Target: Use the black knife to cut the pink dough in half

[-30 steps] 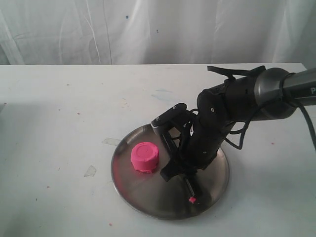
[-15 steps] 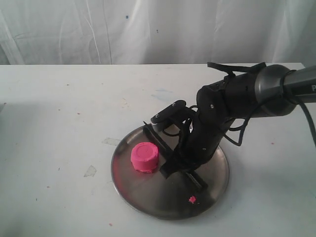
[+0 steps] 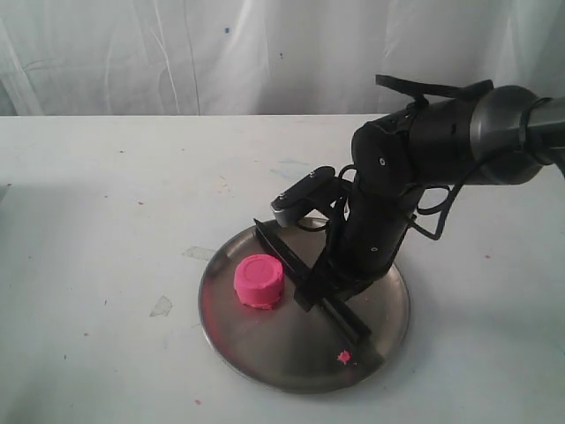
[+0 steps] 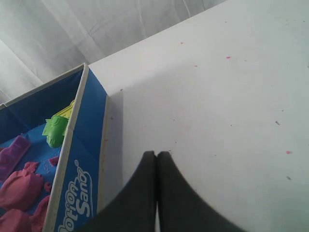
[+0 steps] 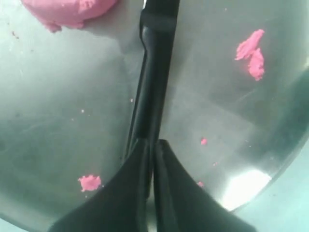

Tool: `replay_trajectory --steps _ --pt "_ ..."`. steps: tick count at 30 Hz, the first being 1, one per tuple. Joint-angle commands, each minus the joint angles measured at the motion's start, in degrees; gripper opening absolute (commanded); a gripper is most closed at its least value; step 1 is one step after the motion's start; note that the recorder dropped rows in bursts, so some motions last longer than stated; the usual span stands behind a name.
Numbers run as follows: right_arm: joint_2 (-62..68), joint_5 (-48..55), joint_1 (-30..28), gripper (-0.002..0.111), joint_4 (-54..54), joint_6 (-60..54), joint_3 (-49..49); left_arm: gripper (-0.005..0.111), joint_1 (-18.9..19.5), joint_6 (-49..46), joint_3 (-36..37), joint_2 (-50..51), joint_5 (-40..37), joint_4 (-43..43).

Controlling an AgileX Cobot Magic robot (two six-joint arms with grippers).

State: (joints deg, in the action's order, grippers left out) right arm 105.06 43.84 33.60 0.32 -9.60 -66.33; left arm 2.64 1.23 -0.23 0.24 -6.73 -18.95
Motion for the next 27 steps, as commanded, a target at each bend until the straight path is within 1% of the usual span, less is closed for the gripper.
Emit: replay_trajectory --steps 1,3,5,6,21,23,25,27 --pt "0.6 -2.5 0.0 0.017 0.3 -0.9 0.8 0.0 0.2 0.1 0.2 -0.2 0.2 0.0" --pt "1.4 -3.8 0.0 0.029 -0.3 -0.9 1.1 0.0 0.2 0.1 0.2 -0.2 0.2 0.0" --pt "1.9 -5.1 0.0 0.037 -0.3 -0.9 1.1 0.0 0.2 0.1 0.2 -0.2 0.2 0.0" --pt "2.0 -5.5 0.0 0.039 -0.3 -0.9 1.1 0.0 0.2 0.1 0.2 -0.2 0.2 0.0" --pt "5.1 -5.8 0.0 0.039 0.0 -0.9 1.2 0.0 0.2 0.1 0.2 -0.2 0.2 0.0" --pt "5.1 -5.7 0.0 0.036 0.0 -0.9 1.2 0.0 0.2 0.1 0.2 -0.2 0.2 0.0" --pt "5.1 -5.4 0.0 0.026 0.0 -0.7 1.2 0.0 0.2 0.1 0.2 -0.2 0.2 0.0" --pt "5.1 -5.0 0.0 0.013 0.0 -0.7 1.2 0.0 0.2 0.1 0.2 -0.2 0.2 0.0"
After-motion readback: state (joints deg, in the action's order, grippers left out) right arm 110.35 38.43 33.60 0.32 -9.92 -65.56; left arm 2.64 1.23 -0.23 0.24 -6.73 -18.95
